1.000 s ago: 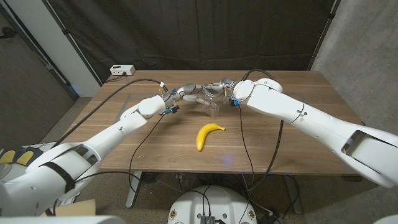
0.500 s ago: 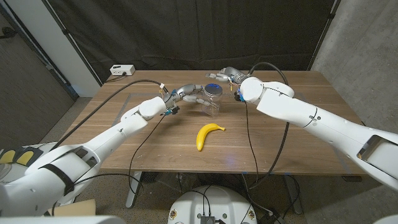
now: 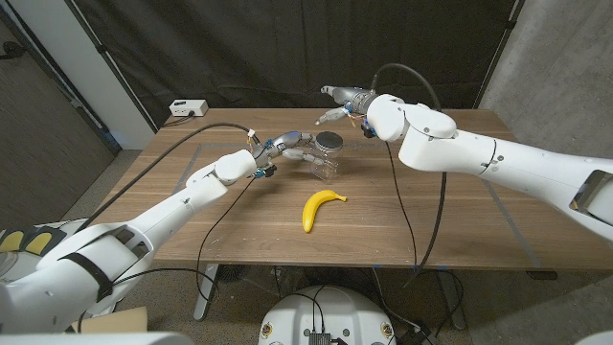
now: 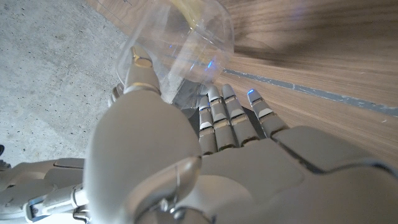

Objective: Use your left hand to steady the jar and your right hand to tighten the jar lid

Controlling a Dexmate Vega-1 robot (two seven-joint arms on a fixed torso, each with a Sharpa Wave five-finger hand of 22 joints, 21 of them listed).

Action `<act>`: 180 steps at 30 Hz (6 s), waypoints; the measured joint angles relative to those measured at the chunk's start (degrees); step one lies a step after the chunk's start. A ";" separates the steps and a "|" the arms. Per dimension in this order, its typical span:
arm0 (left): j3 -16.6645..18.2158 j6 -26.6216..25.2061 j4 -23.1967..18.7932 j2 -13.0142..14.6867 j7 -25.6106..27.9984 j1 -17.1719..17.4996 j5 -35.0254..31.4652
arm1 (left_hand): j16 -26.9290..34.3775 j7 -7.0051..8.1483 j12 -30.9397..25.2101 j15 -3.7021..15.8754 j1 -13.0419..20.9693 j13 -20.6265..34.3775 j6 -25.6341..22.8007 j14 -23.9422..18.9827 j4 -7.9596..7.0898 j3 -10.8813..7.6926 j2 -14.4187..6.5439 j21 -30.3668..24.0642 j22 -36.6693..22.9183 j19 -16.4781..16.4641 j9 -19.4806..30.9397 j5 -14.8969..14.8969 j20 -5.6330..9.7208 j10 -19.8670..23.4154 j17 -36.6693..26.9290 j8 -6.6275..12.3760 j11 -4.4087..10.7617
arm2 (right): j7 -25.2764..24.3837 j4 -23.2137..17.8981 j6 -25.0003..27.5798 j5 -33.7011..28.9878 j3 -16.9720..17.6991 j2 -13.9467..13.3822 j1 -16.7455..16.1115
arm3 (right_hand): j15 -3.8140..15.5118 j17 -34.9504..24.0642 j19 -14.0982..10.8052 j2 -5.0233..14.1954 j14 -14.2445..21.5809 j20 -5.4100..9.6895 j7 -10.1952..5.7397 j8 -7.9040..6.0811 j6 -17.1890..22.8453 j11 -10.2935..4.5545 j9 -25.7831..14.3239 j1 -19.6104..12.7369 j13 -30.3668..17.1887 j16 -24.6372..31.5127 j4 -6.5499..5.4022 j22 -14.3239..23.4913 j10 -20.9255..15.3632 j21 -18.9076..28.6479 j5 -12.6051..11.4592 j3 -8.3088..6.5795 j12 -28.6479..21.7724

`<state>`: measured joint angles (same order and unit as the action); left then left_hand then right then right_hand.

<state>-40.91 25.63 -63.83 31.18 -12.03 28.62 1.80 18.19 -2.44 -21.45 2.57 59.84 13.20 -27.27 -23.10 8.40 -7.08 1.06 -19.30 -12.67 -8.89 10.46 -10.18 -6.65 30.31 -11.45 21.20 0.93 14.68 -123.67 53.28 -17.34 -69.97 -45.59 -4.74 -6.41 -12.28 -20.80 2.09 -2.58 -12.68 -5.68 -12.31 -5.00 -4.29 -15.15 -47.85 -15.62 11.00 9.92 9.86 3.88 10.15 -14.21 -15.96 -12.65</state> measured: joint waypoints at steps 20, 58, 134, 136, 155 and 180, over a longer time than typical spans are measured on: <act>-0.10 -0.38 0.22 0.00 0.49 -0.19 -0.37 | 0.00 0.00 0.50 -0.01 0.00 0.28 0.00 -0.02 -0.01 0.01 0.00 0.00 0.01 0.31 0.02 0.00 0.31 0.31 -0.01 0.00 -0.30 | 33.79 8.28 -2.61 -9.22 -4.58 4.90 8.47 | 2.94 -0.38 -9.70 -1.06 5.82 0.86 1.86 0.13 -0.90 1.84 0.26 -2.70 -0.76 2.22 -1.12 0.41 -0.84 3.53 0.75 0.58 -2.21; -1.36 0.16 3.97 -1.31 -0.11 -2.53 -1.09 | -0.44 -0.72 1.16 -0.01 0.00 0.52 -0.72 0.59 -0.16 0.16 0.00 -0.21 -0.29 1.12 0.03 0.00 0.09 1.22 0.27 0.00 0.01 | 38.63 13.73 -13.04 -20.96 1.51 10.27 1.72 | 6.12 -0.92 -17.85 2.22 7.10 1.88 -6.80 -0.67 -0.30 2.52 0.25 -11.35 -1.83 2.00 -0.83 -0.10 1.89 1.98 0.97 -0.34 -3.26; -1.96 0.07 3.99 -2.11 3.45 -1.75 -2.08 | -4.18 10.09 6.16 -0.21 3.32 0.08 -9.36 3.26 -0.41 0.37 -3.93 -0.65 -0.57 2.73 -0.28 -0.01 -0.75 5.70 0.25 -6.38 9.47 | 13.81 13.15 20.79 -0.26 2.24 16.22 -4.03 | -4.35 -6.14 -47.34 3.84 37.23 24.54 11.43 -8.49 29.76 12.08 -0.66 -18.95 -0.89 10.71 -1.68 0.53 -25.83 7.89 3.22 4.14 -17.97; -1.92 -0.26 3.21 -1.86 3.65 -1.47 -2.28 | -4.44 10.45 6.44 -0.07 3.60 -0.16 -8.95 3.40 -0.42 0.35 -4.21 -0.65 -0.57 2.79 -0.34 -0.01 -0.68 4.96 0.14 -6.89 9.53 | 12.21 13.00 21.76 1.63 1.96 16.22 -3.72 | -4.66 -6.21 -47.55 3.84 37.56 24.74 11.43 -8.49 29.76 12.08 -0.68 -18.95 -0.94 10.71 -1.61 0.53 -25.83 7.98 3.24 4.07 -17.97; -1.16 -2.15 -2.08 0.13 4.76 0.79 -3.35 | -5.77 9.78 7.49 -0.13 -2.60 -0.16 -6.45 5.65 -2.59 -2.19 -10.35 -0.65 -0.57 3.99 -0.34 -0.42 -1.33 2.59 0.10 -9.19 8.82 | 4.48 12.72 26.03 10.43 4.41 16.77 -6.03 | -9.33 -6.50 -58.53 8.13 53.20 21.35 11.82 -5.71 29.35 17.59 -7.74 -8.20 -2.46 1.82 -2.04 -0.01 -20.30 9.19 4.01 4.50 -25.05; -1.73 -1.12 -0.49 -0.21 2.49 -0.33 -4.04 | -6.55 10.02 7.72 -0.11 -3.34 0.00 -5.69 6.64 -1.94 -1.81 -7.18 -0.65 -0.80 5.18 -0.18 0.19 -1.59 1.70 0.26 -9.67 8.90 | -15.12 11.13 17.46 28.26 26.13 16.23 -23.24 | -4.30 0.14 20.01 0.78 -2.13 0.93 7.28 1.50 0.62 14.34 -1.18 30.25 1.88 -0.62 -9.72 -0.40 -2.74 -0.67 2.90 7.08 1.19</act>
<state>-42.64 24.51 -64.32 30.97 -9.54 28.29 -2.24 11.64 7.58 -13.73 2.46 56.50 13.20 -32.96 -16.47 6.47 -8.89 -6.12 -19.95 -13.47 -3.71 10.28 -9.99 -8.24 32.02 -11.18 11.53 9.83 -0.44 -112.54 70.74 10.93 -43.84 -29.37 -27.98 -10.71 -12.14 -0.79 2.87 -4.71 -11.75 1.60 -10.81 -4.38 10.05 -16.33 -17.60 -13.73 10.37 0.19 9.46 1.13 9.48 -11.31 -8.88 -11.47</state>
